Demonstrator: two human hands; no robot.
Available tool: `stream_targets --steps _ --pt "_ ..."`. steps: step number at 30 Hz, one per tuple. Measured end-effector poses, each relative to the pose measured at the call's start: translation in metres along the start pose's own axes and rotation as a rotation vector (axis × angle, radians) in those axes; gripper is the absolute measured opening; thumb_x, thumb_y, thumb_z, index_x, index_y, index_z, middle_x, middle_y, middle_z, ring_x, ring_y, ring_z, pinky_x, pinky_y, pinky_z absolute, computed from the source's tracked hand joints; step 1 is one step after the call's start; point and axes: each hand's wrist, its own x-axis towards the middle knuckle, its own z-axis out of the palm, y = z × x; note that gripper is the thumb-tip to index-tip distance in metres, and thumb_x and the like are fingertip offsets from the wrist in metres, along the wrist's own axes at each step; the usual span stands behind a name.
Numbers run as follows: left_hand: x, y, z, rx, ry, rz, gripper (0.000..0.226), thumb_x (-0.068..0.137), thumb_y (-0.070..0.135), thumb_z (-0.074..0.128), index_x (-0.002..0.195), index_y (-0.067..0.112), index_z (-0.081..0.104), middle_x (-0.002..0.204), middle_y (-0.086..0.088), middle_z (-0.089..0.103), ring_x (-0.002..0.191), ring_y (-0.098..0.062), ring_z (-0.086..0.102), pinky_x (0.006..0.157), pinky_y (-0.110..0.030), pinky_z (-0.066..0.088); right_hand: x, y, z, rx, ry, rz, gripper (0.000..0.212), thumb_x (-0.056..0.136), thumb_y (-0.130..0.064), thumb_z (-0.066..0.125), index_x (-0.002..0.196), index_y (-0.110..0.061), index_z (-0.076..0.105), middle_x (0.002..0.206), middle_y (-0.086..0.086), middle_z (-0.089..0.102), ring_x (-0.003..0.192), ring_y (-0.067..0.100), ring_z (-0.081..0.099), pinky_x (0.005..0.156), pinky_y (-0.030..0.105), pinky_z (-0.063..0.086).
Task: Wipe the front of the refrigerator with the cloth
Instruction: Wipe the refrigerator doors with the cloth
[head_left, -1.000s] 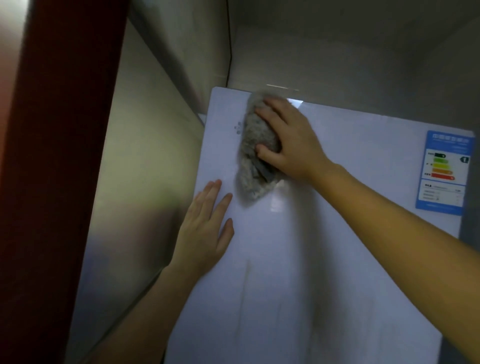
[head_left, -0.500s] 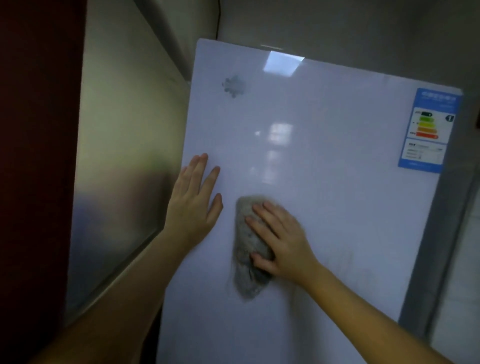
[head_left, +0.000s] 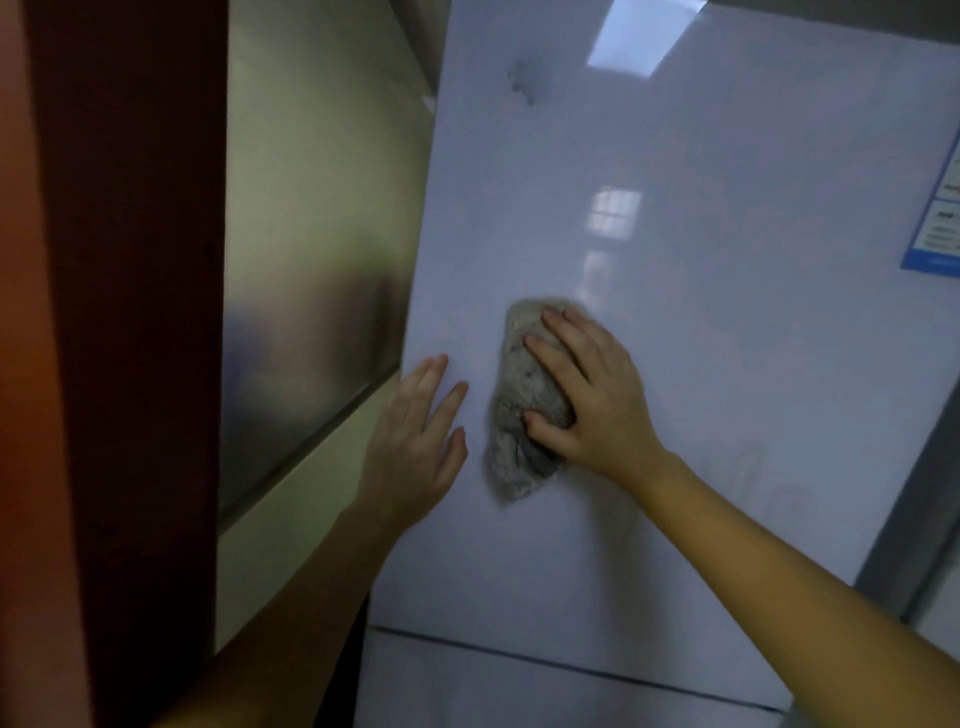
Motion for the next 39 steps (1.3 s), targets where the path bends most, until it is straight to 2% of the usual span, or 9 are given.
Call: stream_targets --steps 5,8,11,17,22,29,34,39 --pt "-0.004 0.003 0.000 0.009 -0.008 -0.007 0.045 0.098 0.022 0.055 0.139 0.004 0.059 0.156 -0.023 0.044 0.145 -0.039 0.044 0.112 -0.056 0.042 -0.080 -0.014 0.010 -0.018 -0.193 -0.164 0.072 0.089 -0.049 0.068 0.149 -0.012 0.051 0.160 0.013 0.042 0.151 0.031 0.035 0.120 0.050 0.034" --pt "-0.006 0.004 0.002 0.011 -0.002 -0.010 0.045 0.098 0.023 0.055 0.140 0.004 0.059 0.156 -0.023 0.044 0.145 -0.039 0.044 0.113 -0.056 0.042 -0.103 -0.007 0.003 -0.036 -0.218 -0.172 0.070 0.091 -0.049 0.066 0.148 -0.012 0.051 0.158 0.013 0.043 0.149 0.032 0.038 0.119 0.051 0.036" --pt "-0.007 0.004 0.004 0.007 0.002 -0.015 0.046 0.099 0.025 0.054 0.141 0.006 0.057 0.158 -0.021 0.042 0.147 -0.037 0.041 0.116 -0.054 0.039 -0.098 0.002 -0.007 -0.038 -0.186 -0.100 0.070 0.091 -0.047 0.066 0.147 -0.010 0.051 0.157 0.016 0.043 0.148 0.034 0.039 0.118 0.052 0.037" --pt "-0.004 0.006 0.000 -0.002 -0.002 -0.037 0.043 0.098 0.025 0.055 0.137 0.007 0.061 0.156 -0.019 0.045 0.146 -0.036 0.043 0.117 -0.049 0.039 -0.062 -0.005 -0.005 -0.020 -0.018 0.134 0.071 0.086 -0.042 0.070 0.145 -0.006 0.053 0.157 0.018 0.042 0.150 0.036 0.035 0.123 0.052 0.029" --pt "0.007 0.008 -0.006 0.011 0.055 -0.067 0.038 0.099 0.026 0.053 0.127 0.006 0.067 0.146 -0.020 0.056 0.133 -0.038 0.055 0.109 -0.045 0.042 -0.062 -0.029 0.017 0.024 -0.082 0.039 0.074 0.085 -0.042 0.073 0.148 -0.009 0.051 0.160 0.015 0.039 0.152 0.033 0.031 0.124 0.051 0.027" --pt "0.002 0.009 -0.007 0.034 0.013 -0.035 0.040 0.097 0.025 0.056 0.131 0.006 0.066 0.150 -0.021 0.052 0.138 -0.038 0.051 0.111 -0.047 0.041 -0.109 -0.026 0.018 0.002 -0.197 -0.094 0.069 0.093 -0.048 0.063 0.152 -0.015 0.047 0.162 0.011 0.039 0.153 0.029 0.030 0.123 0.049 0.029" --pt "0.011 0.010 -0.008 0.008 0.069 -0.037 0.037 0.099 0.023 0.054 0.126 0.002 0.067 0.146 -0.021 0.056 0.134 -0.037 0.054 0.113 -0.045 0.042 -0.102 -0.014 0.006 0.007 -0.139 -0.032 0.067 0.088 -0.045 0.069 0.144 -0.010 0.056 0.158 0.015 0.044 0.149 0.032 0.037 0.120 0.050 0.034" --pt "0.023 0.009 -0.006 0.063 0.047 0.026 0.041 0.099 0.026 0.054 0.132 0.004 0.065 0.150 -0.022 0.052 0.138 -0.037 0.050 0.117 -0.043 0.036 -0.066 -0.033 0.023 0.047 -0.052 0.055 0.069 0.087 -0.043 0.070 0.144 -0.008 0.055 0.158 0.015 0.043 0.151 0.032 0.034 0.125 0.049 0.026"
